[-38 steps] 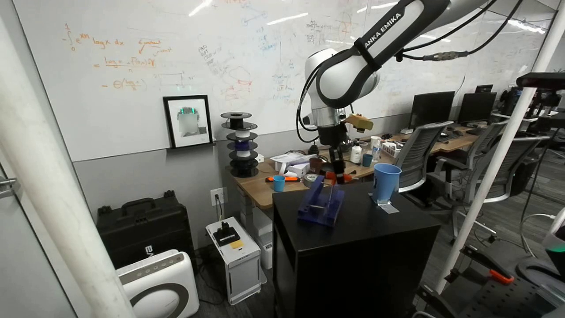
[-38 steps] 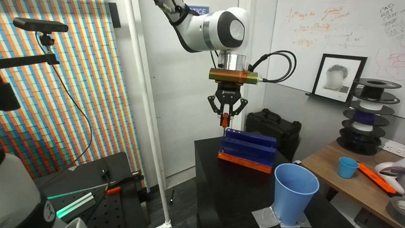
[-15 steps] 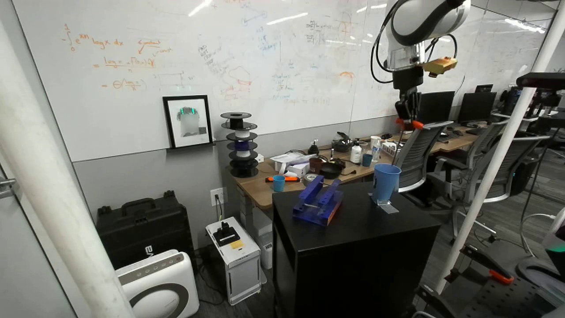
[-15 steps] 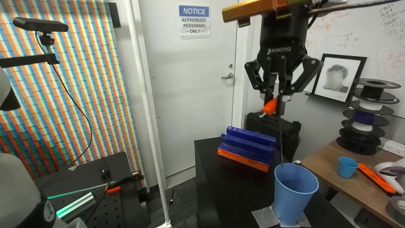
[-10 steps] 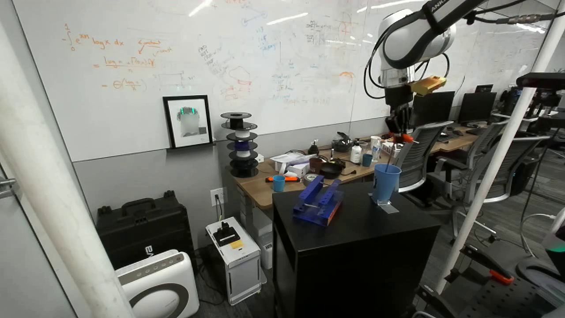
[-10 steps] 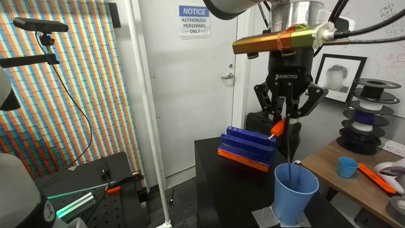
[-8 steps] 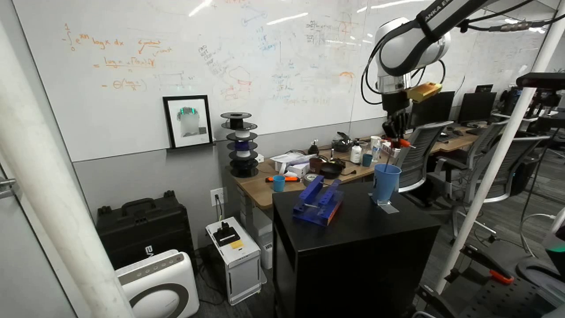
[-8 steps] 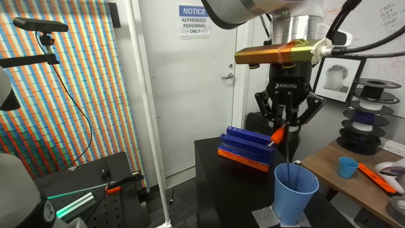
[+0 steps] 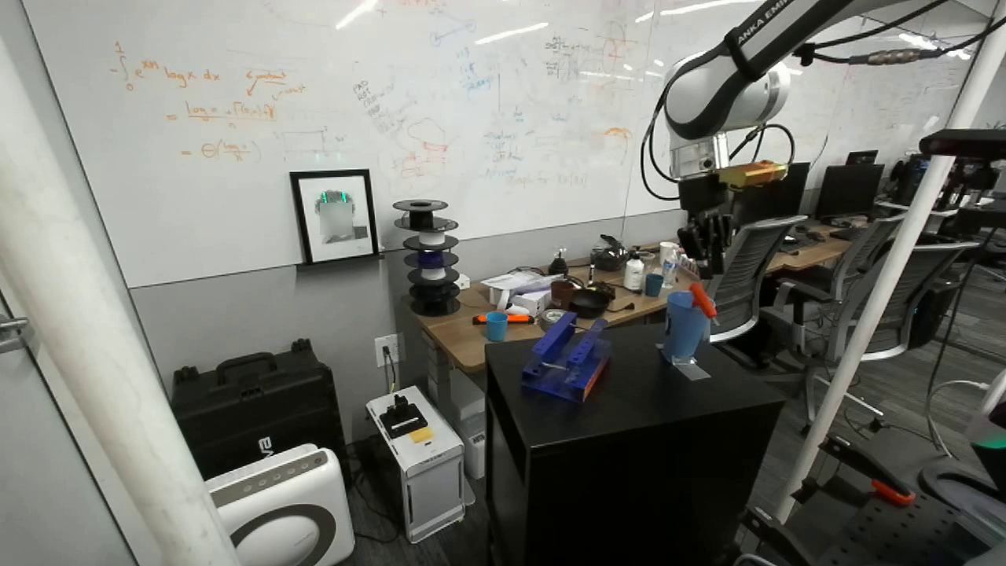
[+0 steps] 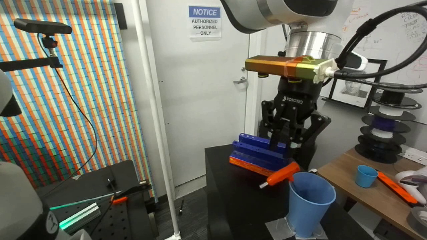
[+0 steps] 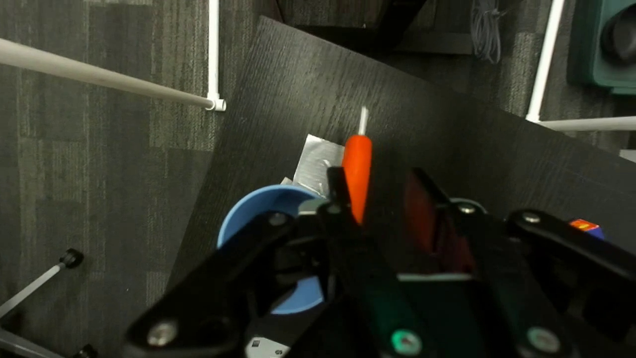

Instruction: Move the orange wrench to the large blue cup.

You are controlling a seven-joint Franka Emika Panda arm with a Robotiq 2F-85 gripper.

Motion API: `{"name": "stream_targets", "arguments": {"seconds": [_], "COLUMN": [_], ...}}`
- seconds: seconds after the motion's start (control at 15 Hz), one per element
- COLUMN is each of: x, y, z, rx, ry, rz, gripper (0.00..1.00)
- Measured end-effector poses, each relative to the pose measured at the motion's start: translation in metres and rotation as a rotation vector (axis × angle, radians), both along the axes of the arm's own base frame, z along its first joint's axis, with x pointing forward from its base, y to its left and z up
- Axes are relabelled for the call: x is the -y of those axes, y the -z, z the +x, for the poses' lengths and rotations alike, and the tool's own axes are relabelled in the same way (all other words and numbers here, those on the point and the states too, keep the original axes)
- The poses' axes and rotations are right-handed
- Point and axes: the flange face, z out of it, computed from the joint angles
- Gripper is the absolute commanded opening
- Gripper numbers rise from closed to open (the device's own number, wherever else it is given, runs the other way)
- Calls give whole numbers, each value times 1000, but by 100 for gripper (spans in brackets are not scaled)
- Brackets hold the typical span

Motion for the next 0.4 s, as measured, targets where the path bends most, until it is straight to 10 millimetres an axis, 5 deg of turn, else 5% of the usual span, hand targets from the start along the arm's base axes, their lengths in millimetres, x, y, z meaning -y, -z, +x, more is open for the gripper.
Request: {"name": "stream_targets", "arguments": {"seconds": [0.27,0.33,0.4], "x": [-1,-3,-7], "y": [-38,-52,-67], "z": [-13,-18,-25], "rx": [0,6,10], "ry": [52,61,71], "rz": [67,96,132], "gripper": [99,81,90]}}
